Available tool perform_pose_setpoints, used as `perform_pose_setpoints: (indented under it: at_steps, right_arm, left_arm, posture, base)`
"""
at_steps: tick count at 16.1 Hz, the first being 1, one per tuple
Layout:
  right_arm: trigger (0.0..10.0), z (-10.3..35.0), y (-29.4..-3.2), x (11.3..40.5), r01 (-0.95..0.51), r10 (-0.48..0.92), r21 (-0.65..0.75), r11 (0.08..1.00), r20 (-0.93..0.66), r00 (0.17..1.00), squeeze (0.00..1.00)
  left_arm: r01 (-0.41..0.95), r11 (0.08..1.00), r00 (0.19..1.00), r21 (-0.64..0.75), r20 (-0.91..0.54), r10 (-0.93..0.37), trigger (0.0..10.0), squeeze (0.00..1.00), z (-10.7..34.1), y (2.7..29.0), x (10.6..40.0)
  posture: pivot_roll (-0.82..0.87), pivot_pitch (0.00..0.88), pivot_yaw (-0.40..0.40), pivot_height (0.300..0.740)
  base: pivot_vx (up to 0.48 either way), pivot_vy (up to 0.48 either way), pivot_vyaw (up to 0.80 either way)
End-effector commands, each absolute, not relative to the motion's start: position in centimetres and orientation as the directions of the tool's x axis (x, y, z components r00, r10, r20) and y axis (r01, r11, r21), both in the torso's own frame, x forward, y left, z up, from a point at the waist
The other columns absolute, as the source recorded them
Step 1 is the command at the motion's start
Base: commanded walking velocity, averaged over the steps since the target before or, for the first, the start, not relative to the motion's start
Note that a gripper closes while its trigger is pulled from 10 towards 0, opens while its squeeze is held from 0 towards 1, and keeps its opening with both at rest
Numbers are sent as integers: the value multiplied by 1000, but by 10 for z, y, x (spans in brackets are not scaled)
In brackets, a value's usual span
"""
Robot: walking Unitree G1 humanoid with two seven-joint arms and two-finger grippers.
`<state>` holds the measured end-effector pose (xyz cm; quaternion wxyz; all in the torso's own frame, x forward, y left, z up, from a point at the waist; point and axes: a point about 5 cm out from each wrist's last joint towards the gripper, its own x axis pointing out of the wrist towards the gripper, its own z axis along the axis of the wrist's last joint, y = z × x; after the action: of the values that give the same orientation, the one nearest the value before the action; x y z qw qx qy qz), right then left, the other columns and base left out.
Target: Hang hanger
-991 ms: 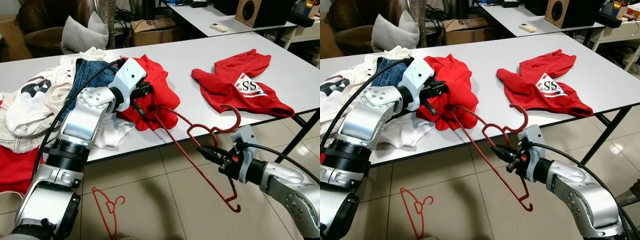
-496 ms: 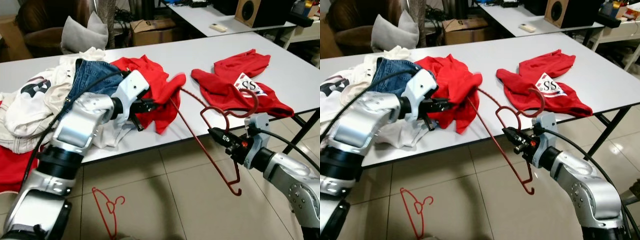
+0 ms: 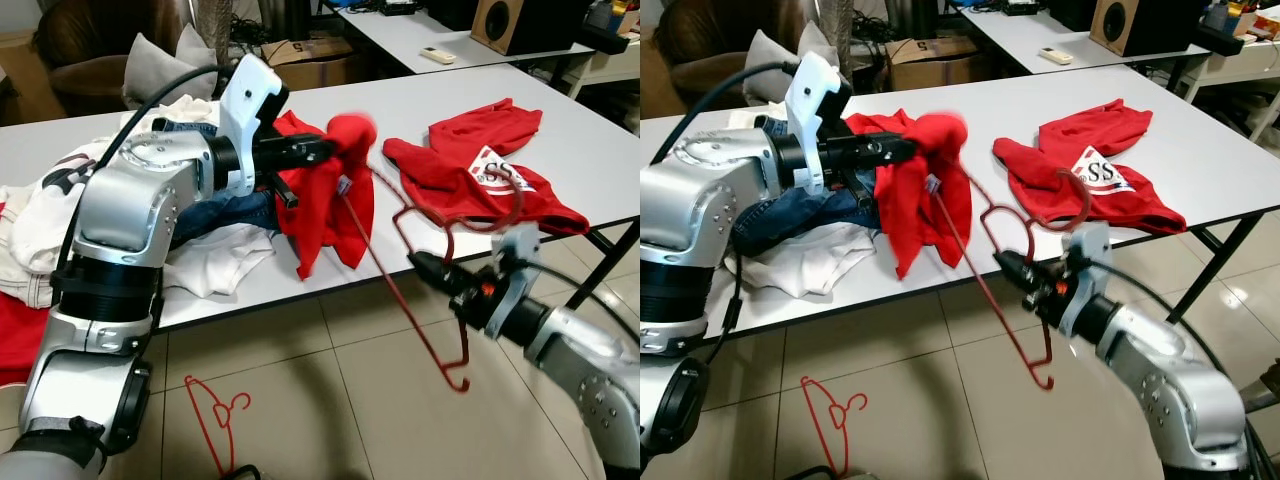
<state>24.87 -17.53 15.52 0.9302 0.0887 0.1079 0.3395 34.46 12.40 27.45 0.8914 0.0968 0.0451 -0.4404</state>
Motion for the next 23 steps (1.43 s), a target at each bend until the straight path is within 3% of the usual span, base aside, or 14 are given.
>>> perform_pose_setpoints:
  at_steps: [1,12,16,17,19,20,23]
  right_arm:
    - [10000,158,-175,248,-616,649,217,757,-146,746,0]
    - [10000,163,-170,257,-661,687,196,725,-136,714,0]
    - [10000,161,-170,259,-652,680,197,732,-152,718,0]
    - [10000,155,-170,261,-640,669,198,743,-179,721,0]
    - [10000,154,-168,262,-643,676,211,736,-172,717,0]
    - [10000,154,-165,264,-647,681,217,731,-167,713,0]
    - [10000,152,-162,268,-649,688,239,723,-158,708,0]
  left_arm:
    - [775,617,632,138,-182,-753,0,0,271,125,347]
    - [718,671,696,183,-177,-696,275,0,266,126,356]
    - [753,635,657,174,-139,-741,0,0,270,119,351]
    - [792,594,610,144,-119,-784,2980,0,272,113,345]
    - [772,618,635,151,-144,-759,10000,0,267,116,348]
    - [735,649,678,196,-218,-702,10000,1000,250,125,354]
    - [747,630,662,212,-312,-681,10000,1000,229,129,347]
  posture:
    - [-155,0,56,740]
    - [-166,0,41,740]
    - [-162,0,30,740]
    - [-161,0,32,740]
    - [-161,0,33,740]
    - [-160,0,33,740]
    - [-161,0,30,740]
  base:
    - [0,0,0]
    - [0,0,0]
    - [0,0,0]
    - [0,0,0]
    - [0,0,0]
    - [0,0,0]
    - [0,0,0]
